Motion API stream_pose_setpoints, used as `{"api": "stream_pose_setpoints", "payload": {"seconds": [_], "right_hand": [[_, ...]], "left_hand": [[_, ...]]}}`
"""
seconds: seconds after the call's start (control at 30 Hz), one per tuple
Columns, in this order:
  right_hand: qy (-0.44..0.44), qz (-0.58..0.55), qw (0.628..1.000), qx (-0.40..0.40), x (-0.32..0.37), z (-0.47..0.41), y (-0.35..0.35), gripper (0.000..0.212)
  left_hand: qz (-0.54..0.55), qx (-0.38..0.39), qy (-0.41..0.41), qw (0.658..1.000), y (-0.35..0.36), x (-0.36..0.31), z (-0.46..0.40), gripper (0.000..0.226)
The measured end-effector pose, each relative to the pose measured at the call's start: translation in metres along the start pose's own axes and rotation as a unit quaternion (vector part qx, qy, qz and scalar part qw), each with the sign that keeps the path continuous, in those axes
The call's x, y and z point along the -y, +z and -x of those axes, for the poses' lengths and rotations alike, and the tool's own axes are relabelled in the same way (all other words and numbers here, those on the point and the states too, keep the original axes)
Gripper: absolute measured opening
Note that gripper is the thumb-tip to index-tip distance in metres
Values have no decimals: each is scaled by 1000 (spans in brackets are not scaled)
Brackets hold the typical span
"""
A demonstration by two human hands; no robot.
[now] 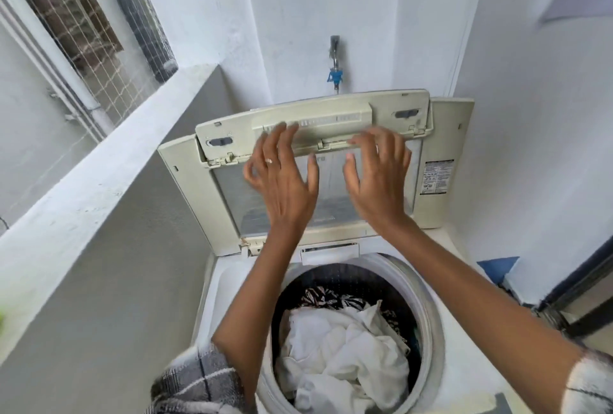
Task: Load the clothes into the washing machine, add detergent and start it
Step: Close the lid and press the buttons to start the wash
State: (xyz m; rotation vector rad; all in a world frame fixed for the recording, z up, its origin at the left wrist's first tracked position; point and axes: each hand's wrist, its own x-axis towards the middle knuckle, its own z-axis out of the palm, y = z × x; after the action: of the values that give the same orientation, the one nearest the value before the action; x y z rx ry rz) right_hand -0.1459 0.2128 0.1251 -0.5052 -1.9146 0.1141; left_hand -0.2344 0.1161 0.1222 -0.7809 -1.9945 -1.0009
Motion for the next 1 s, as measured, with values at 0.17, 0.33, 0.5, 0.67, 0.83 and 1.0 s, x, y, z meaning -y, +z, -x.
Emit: {"api": "stream_pose_setpoints", "payload": {"seconds": [0.17,0.33,0.5,0.67,0.83,1.0], "right_hand": [[-51,32,991,117,10,-63,-8,45],[-55,55,946,316,-10,-84,2,65],[-61,68,947,307,-18,-84,-2,60],[-74,95,944,307,-14,-89,-13,60],[-73,77,933,343,-11,-89,-34,66],[-30,-1,911,411,-5,-71,-66,66]], "left_hand": [[-65,120,68,988,-14,-3,-68,73],[-118,299,65,945,-9,12,-92,83],[-124,272,83,951,-11,15,-93,78],[-129,266,91,951,-20,13,-94,79],[-127,297,88,942,-42,8,-85,88],[-158,313,134,927,-75,-3,-64,76]]}}
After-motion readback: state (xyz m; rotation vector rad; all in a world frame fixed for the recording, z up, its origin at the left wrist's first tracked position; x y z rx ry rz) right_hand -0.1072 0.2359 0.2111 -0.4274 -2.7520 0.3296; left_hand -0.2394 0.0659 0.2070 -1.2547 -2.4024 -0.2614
